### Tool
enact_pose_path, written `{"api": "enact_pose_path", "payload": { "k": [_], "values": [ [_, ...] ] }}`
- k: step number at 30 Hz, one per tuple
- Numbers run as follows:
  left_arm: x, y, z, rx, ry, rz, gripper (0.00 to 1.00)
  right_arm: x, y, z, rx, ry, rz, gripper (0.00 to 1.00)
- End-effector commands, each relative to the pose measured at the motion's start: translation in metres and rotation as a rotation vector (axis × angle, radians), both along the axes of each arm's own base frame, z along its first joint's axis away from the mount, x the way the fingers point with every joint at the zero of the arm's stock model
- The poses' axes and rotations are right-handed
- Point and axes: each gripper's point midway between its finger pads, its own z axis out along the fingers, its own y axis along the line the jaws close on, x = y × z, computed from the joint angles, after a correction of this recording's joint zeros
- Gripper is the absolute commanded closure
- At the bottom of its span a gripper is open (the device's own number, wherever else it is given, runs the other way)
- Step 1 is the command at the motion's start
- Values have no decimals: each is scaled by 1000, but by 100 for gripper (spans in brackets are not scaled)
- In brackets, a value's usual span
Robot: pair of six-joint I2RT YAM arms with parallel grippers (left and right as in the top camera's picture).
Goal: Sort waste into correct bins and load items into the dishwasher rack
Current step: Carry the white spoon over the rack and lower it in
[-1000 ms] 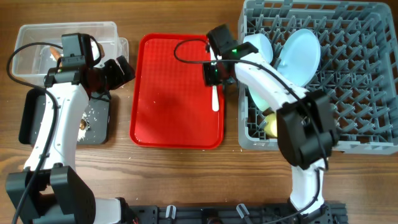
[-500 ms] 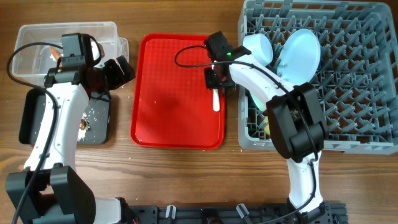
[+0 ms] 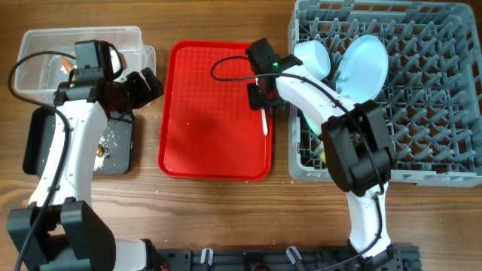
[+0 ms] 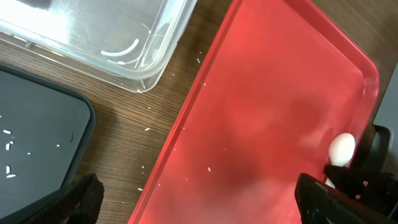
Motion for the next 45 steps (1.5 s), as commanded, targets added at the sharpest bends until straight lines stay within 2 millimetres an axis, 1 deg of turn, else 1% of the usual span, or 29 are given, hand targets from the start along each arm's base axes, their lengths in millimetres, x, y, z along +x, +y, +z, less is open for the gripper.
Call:
{"api": "enact_pose_path", "payload": {
  "k": [1, 2, 5, 6, 7, 9, 10, 11, 12, 13, 14, 15, 16, 17, 19, 21, 23, 25, 27, 29, 30, 35, 39, 42, 45],
  "values": [
    [3, 2, 13, 1, -35, 12, 0, 0, 2, 30, 17, -39, 3, 96],
    [3, 2, 13, 1, -35, 12, 0, 2, 2, 47, 33, -71, 3, 96],
    [3, 2, 13, 1, -35, 12, 0, 5, 4, 120, 105, -210, 3, 96],
    [3, 2, 13, 1, -35, 12, 0, 4, 2, 154, 137, -277, 1, 96],
    [3, 2, 13, 1, -35, 12, 0, 2, 0, 181, 163, -334, 6, 96],
    [3, 2, 13, 1, -35, 12, 0, -2, -12, 216, 155, -418, -2, 96],
    [3, 2, 13, 1, -35, 12, 0, -4, -34, 237, 104, -478, -66, 96],
    [3, 2, 13, 1, -35, 12, 0, -7, -67, 251, 47, -517, -241, 96],
    [3, 2, 13, 1, -35, 12, 0, -11, -93, 258, 13, -534, -398, 96],
    [3, 2, 13, 1, -35, 12, 0, -21, -129, 264, -22, -550, -627, 96],
    [3, 2, 13, 1, -35, 12, 0, -32, -159, 266, -41, -550, -815, 96],
    [3, 2, 13, 1, -35, 12, 0, -43, -182, 264, -52, -536, -952, 96],
    [3, 2, 13, 1, -35, 12, 0, -52, -198, 261, -58, -512, -1054, 96],
    [3, 2, 13, 1, -35, 12, 0, -67, -224, 253, -75, -467, -1226, 96],
    [3, 2, 13, 1, -35, 12, 0, -89, -257, 242, -105, -418, -1452, 96],
    [3, 2, 13, 1, -35, 12, 0, -104, -279, 232, -107, -367, -1620, 96],
    [3, 2, 13, 1, -35, 12, 0, -107, -286, 222, -90, -316, -1663, 96],
    [3, 2, 13, 1, -35, 12, 0, -104, -287, 214, -82, -316, -1670, 96],
    [3, 2, 13, 1, -35, 12, 0, -103, -287, 199, -84, -311, -1686, 96],
    [3, 2, 13, 1, -35, 12, 0, -108, -287, 182, -83, -297, -1756, 96],
    [3, 2, 13, 1, -35, 12, 0, -109, -287, 177, -86, -293, -1768, 96],
    [3, 2, 13, 1, -35, 12, 0, -107, -287, 159, -81, -297, -1767, 96],
    [3, 2, 13, 1, -35, 12, 0, -105, -287, 138, -75, -303, -1767, 96],
    [3, 2, 13, 1, -35, 12, 0, -107, -287, 128, -84, -296, -1766, 96],
    [3, 2, 13, 1, -35, 12, 0, -107, -287, 128, -85, -295, -1762, 95]
  ]
}}
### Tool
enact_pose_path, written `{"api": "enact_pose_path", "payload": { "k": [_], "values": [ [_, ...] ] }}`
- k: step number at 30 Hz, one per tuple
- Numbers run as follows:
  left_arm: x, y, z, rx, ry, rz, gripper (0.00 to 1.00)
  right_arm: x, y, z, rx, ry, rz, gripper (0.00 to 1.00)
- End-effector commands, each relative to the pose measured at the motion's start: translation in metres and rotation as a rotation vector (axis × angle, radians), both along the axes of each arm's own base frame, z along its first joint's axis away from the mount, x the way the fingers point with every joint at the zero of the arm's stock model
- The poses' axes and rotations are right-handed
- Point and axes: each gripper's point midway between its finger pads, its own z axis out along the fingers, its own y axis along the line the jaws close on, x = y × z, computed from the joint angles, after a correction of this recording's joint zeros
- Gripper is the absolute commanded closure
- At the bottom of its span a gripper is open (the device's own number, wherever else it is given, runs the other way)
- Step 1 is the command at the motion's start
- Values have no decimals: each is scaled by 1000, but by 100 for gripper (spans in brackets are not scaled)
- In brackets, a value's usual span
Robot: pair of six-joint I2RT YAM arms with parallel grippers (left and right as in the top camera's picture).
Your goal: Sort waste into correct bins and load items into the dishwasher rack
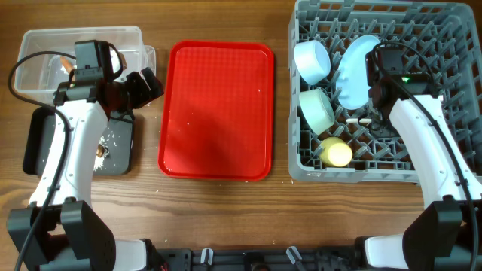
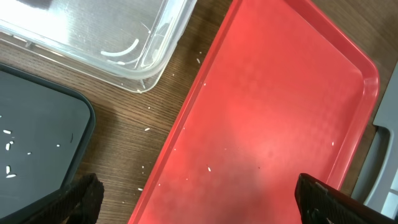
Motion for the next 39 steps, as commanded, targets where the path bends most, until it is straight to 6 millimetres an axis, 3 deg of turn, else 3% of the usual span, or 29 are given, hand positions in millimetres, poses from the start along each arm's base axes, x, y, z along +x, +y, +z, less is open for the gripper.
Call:
{"api": "enact_pose_path", "payload": {
  "k": [1, 6, 7, 9, 12, 16, 18, 20, 22, 24, 27, 31, 32, 35, 39],
  "values": [
    [3, 2, 13, 1, -35, 12, 0, -1, 0, 1, 2, -8, -6, 90],
    [3, 2, 13, 1, -35, 12, 0, -1, 0, 1, 3, -8, -6, 86],
    [3, 2, 13, 1, -35, 12, 0, -1, 0, 1, 2, -8, -6, 77],
    [3, 2, 13, 1, -35, 12, 0, -2, 0, 1, 2, -6, -4, 35],
    [3, 2, 13, 1, -35, 12, 0, -9, -6, 7, -35, 18, -8, 28],
    [3, 2, 13, 1, -35, 12, 0, -30, -16, 61, -118, 15, 67, 21],
    [3, 2, 13, 1, -35, 12, 0, -39, -9, 89, -123, -30, 218, 0],
    [3, 2, 13, 1, -35, 12, 0, -42, 11, 112, -98, -89, 447, 0],
    [3, 2, 13, 1, -35, 12, 0, -41, 66, 131, 43, -212, 828, 0],
    [3, 2, 13, 1, -35, 12, 0, -55, 118, 144, 209, -313, 1124, 0],
    [3, 2, 13, 1, -35, 12, 0, -73, 112, 131, 232, -216, 1101, 0],
    [3, 2, 13, 1, -35, 12, 0, -65, 102, 123, 190, -168, 1077, 0],
    [3, 2, 13, 1, -35, 12, 0, -59, 98, 124, 147, -166, 1094, 0],
    [3, 2, 13, 1, -35, 12, 0, -5, 126, 143, -98, -273, 1530, 0],
    [3, 2, 13, 1, -35, 12, 0, 31, 123, 137, -264, -352, 1534, 0]
  ]
}}
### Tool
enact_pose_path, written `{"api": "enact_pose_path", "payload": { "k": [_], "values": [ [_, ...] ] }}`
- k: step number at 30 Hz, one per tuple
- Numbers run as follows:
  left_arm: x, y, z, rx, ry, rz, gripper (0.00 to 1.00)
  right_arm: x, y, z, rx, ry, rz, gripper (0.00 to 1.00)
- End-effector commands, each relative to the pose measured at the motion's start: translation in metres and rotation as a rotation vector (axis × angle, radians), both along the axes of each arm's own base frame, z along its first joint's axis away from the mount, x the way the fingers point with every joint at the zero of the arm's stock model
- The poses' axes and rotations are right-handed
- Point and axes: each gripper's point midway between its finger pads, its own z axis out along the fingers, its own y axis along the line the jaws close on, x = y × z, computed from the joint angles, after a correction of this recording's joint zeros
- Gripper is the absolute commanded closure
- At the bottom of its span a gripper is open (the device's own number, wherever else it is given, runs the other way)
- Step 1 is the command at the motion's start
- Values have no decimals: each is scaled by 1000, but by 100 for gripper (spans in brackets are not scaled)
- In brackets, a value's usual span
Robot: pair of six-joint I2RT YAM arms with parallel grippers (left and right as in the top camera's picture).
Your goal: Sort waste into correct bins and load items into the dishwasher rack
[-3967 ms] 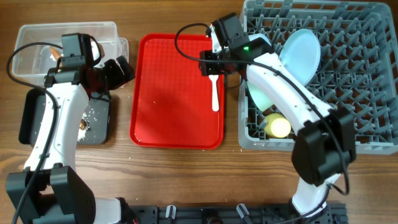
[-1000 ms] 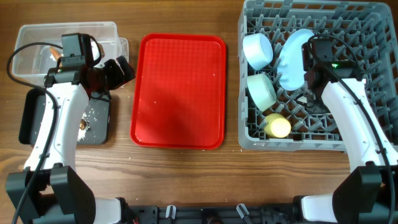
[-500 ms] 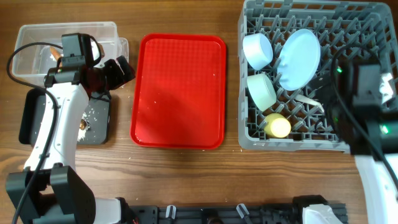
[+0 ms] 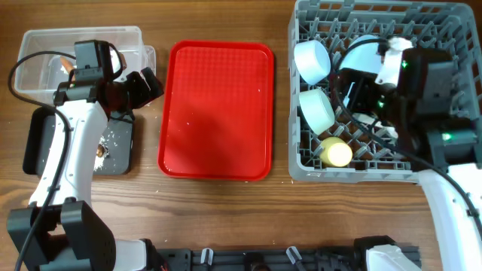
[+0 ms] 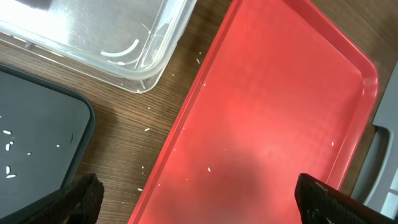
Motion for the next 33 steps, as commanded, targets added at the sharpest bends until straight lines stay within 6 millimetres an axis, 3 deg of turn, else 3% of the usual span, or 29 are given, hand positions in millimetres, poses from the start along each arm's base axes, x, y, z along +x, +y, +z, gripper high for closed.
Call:
{"api": "enact_pose_path", "payload": {
  "k": [1, 3, 6, 10, 17, 21, 33],
  "values": [
    [3, 2, 13, 1, -34, 12, 0, 5, -2, -23, -75, -106, 42, 0],
    [3, 2, 13, 1, -34, 12, 0, -4, -3, -46, -68, -193, 39, 0],
    [3, 2, 13, 1, -34, 12, 0, -40, -7, -84, -52, -350, 30, 0],
    [3, 2, 13, 1, -34, 12, 0, -82, -18, -111, -52, -551, -12, 0],
    [3, 2, 13, 1, -34, 12, 0, -91, -24, -125, -51, -624, -38, 0],
    [3, 2, 13, 1, -34, 12, 0, -96, -26, -102, -41, -736, -49, 0],
    [3, 2, 13, 1, -34, 12, 0, -95, -26, -106, -42, -728, -48, 0]
  ]
}}
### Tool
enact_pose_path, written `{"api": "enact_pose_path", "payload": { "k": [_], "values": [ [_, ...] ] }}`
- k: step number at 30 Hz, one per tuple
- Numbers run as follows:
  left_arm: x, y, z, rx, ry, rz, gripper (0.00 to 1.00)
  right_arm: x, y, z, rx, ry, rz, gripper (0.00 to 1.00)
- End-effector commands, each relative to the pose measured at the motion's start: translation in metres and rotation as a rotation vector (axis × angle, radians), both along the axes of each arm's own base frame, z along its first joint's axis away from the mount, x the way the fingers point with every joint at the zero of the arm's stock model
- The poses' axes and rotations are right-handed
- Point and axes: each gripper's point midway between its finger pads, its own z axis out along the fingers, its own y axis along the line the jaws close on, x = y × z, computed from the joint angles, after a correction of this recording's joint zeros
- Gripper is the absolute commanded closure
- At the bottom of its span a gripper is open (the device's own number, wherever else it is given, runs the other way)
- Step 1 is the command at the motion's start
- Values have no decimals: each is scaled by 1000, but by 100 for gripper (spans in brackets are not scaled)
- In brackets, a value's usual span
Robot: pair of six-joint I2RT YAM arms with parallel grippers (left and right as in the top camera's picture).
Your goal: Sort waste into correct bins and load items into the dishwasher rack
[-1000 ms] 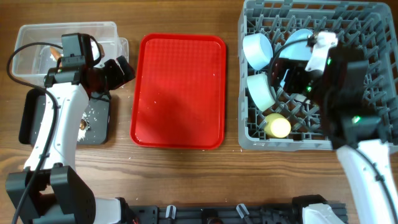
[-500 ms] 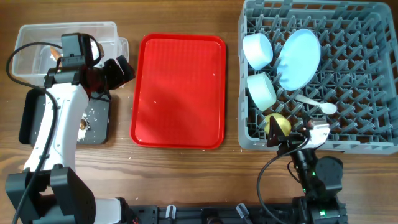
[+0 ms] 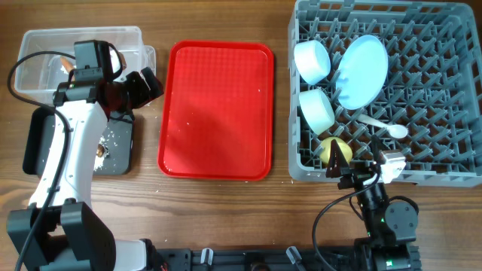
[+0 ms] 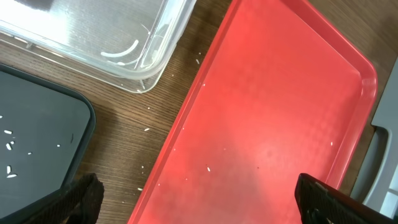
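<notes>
The red tray (image 3: 218, 113) (image 4: 273, 118) holds only a few crumbs. A white spoon (image 3: 382, 126) lies across the tines of the grey dishwasher rack (image 3: 444, 90), right of a pale cup (image 3: 317, 109). Further back in the rack are a light blue cup (image 3: 312, 59) and a blue plate (image 3: 361, 69), and a yellow item (image 3: 331, 149) sits at the front. My left gripper (image 3: 143, 84) (image 4: 199, 205) hangs open and empty over the tray's left edge. My right gripper (image 3: 343, 169) is folded back at the rack's front edge, with its jaws unclear.
A clear plastic bin (image 3: 45, 45) (image 4: 93, 37) stands at the back left. In front of it is a black bin (image 3: 45, 143) (image 4: 37, 137) holding food scraps. Crumbs dot the wood between the bins and the tray.
My right arm was raised over the rack and now sits folded at the table's front edge below the rack. The spoon lies in plain sight in the rack. The left arm is unmoved.
My right gripper was at a white spoon on the tray's right side. Then the tray was bare and that gripper was over the rack with the spoon. Then the arm stood high above the rack. Now it is withdrawn and the spoon rests in the rack.
</notes>
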Motion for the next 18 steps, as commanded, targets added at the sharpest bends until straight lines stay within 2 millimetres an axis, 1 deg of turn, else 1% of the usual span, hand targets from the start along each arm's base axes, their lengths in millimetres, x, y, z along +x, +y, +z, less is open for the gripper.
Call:
{"api": "enact_pose_path", "payload": {
  "k": [1, 5, 7, 8, 9, 11, 12, 13, 14, 16, 18],
  "values": [
    [3, 2, 11, 1, -30, 12, 0, 1, -3, -2, -12, -3, -15, 0],
    [3, 2, 11, 3, -30, 11, 0, 1, -3, -2, -12, -3, -15, 0],
    [-1, 12, 15, 64, -41, 31, 0, 1, -3, -2, -12, -3, -15, 0],
    [-3, 10, 18, 65, -54, 26, 0, 1, -3, -2, -12, -3, -15, 0],
    [-2, 7, 22, 69, -89, 14, 0, 1, -3, -2, -12, -3, -15, 0],
    [9, -17, 39, 109, -282, -126, 0, 1, -3, -2, -12, -3, -15, 0],
    [9, -29, 49, 136, -376, -183, 0, 1, -3, -2, -12, -3, -15, 0],
    [6, -36, 56, 150, -448, -205, 0, 1, -3, -2, -11, -3, -15, 0],
    [0, -42, 66, 159, -550, -210, 0, 1, -3, -2, -12, -3, -15, 0],
    [-15, -41, 73, 168, -681, -197, 0, 1, -3, -2, -12, -3, -15, 0],
    [-34, -38, 72, 186, -771, -177, 0, 1, -3, -2, -12, -3, -15, 0]
  ]
}}
